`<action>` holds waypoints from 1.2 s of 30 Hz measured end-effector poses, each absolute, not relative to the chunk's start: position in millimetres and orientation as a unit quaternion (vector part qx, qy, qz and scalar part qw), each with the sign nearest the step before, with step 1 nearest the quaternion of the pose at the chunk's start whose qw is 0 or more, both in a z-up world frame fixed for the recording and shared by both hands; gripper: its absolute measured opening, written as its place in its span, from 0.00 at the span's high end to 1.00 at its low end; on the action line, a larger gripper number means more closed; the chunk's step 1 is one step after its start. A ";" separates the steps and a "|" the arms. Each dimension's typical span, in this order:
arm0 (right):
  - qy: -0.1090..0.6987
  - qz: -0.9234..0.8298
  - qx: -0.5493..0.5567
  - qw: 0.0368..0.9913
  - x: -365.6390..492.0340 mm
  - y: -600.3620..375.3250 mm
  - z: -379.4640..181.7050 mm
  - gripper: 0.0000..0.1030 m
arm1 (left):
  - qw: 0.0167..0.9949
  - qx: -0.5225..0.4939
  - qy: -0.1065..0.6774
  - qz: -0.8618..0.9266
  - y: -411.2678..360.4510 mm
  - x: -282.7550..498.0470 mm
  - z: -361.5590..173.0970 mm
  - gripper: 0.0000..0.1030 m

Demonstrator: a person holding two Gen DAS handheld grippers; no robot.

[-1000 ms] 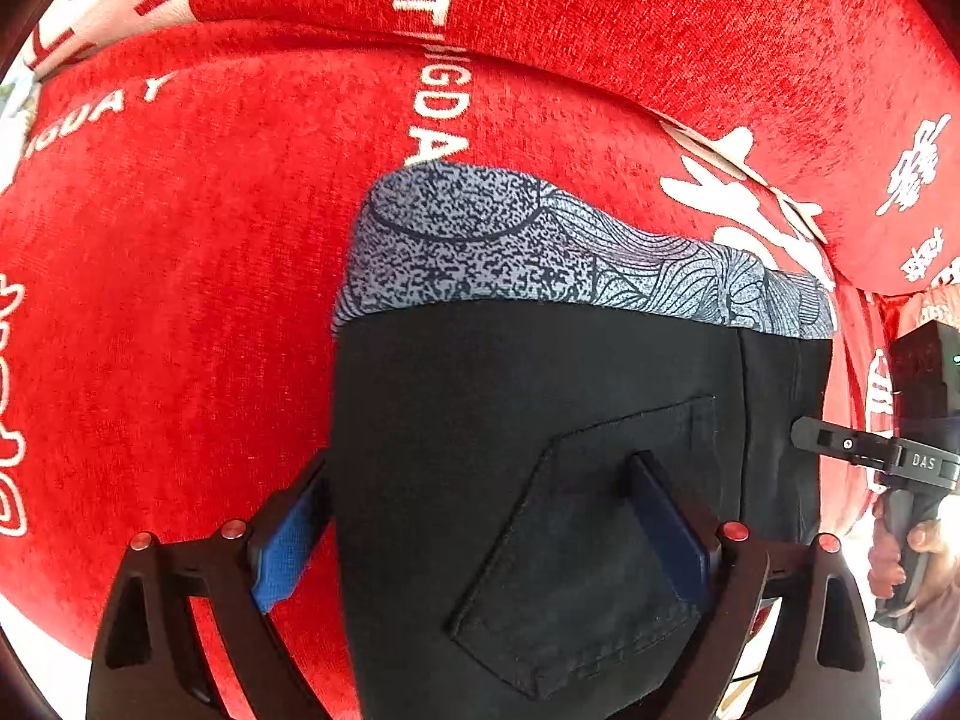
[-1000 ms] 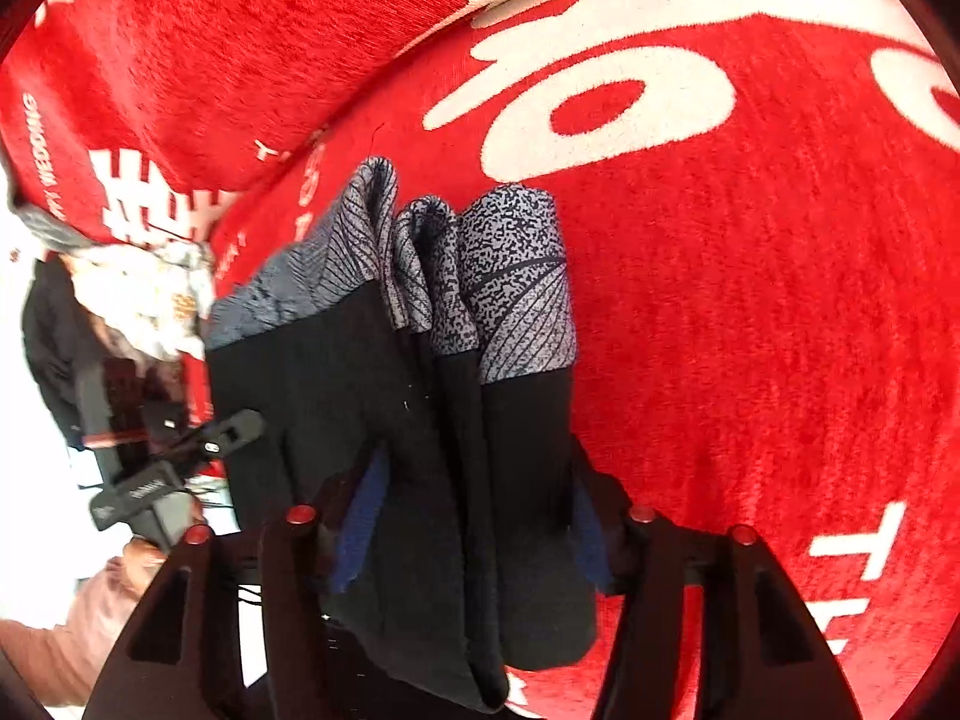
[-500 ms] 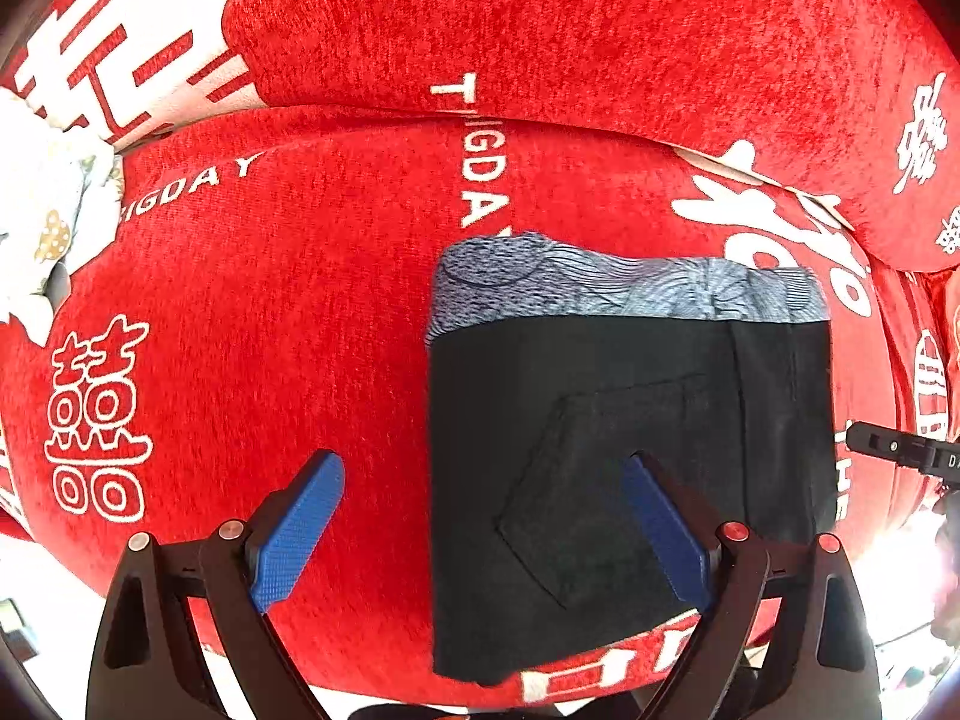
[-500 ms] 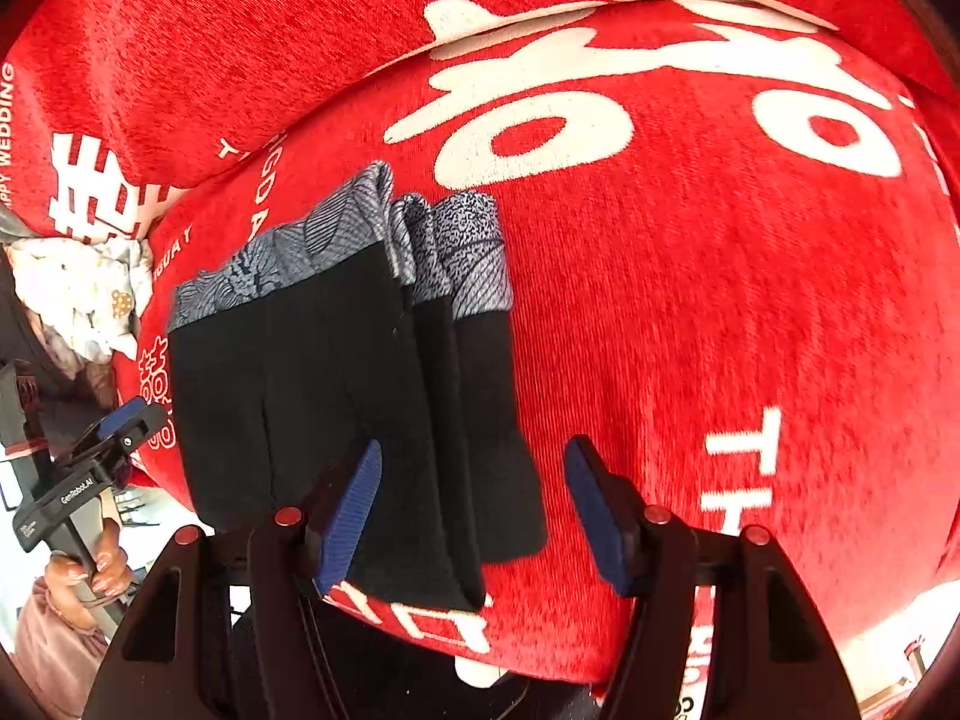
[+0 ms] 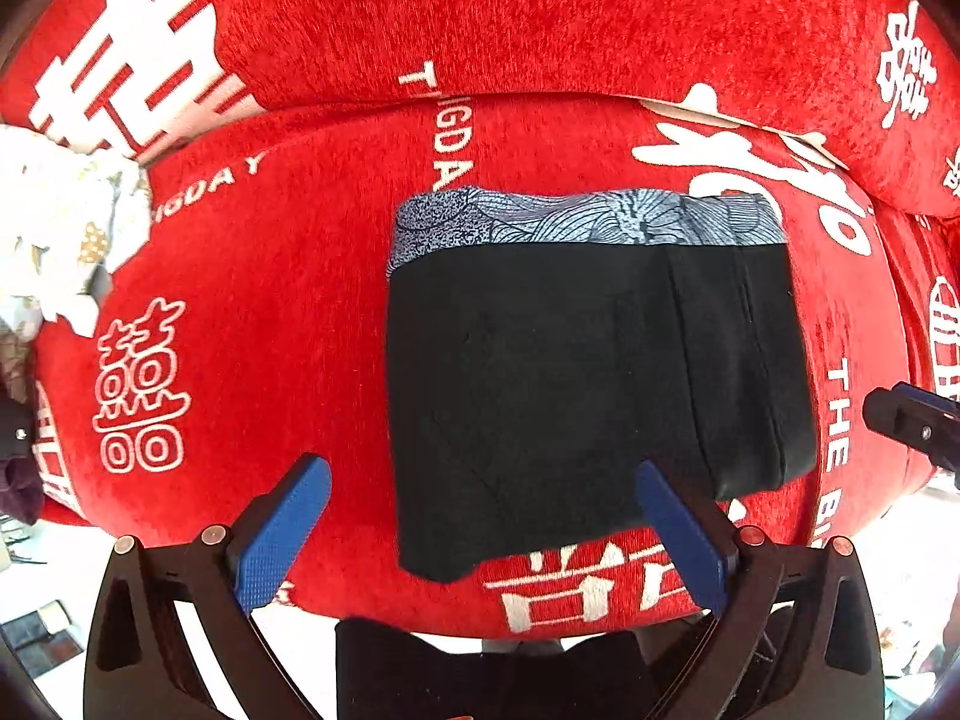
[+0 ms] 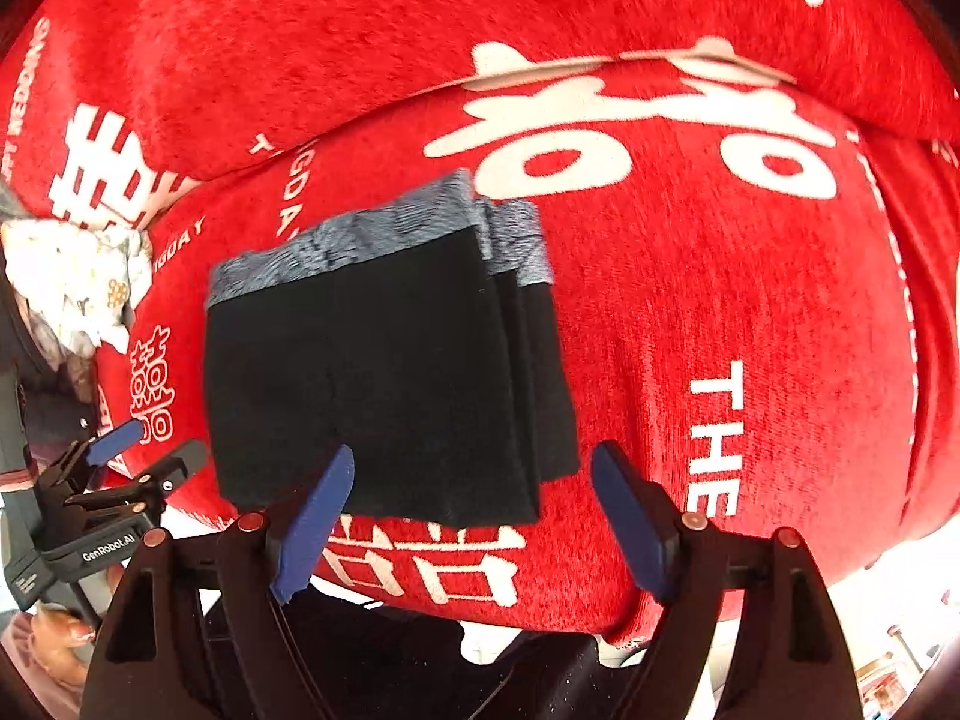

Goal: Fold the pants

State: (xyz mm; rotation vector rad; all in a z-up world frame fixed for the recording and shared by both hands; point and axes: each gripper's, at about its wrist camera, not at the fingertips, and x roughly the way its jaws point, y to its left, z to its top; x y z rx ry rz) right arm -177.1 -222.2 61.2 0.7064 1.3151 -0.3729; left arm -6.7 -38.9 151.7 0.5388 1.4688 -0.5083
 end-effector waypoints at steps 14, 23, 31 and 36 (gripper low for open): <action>0.585 -0.196 0.297 0.728 -180.2 -197.0 104.1 0.00 | 0.689 0.248 0.640 -0.233 -42.2 -16.6 192.2 0.01; 0.611 -0.213 0.272 0.712 -172.0 -186.5 114.4 0.00 | 0.694 0.258 0.634 -0.223 -39.7 -13.2 205.2 0.01; 0.625 -0.217 0.260 0.703 -168.5 -180.3 116.0 0.00 | 0.688 0.253 0.642 -0.224 -40.1 -10.5 208.8 0.01; 0.632 -0.217 0.244 0.703 -166.0 -175.0 117.5 0.00 | 0.687 0.253 0.644 -0.223 -40.8 -12.2 210.3 0.01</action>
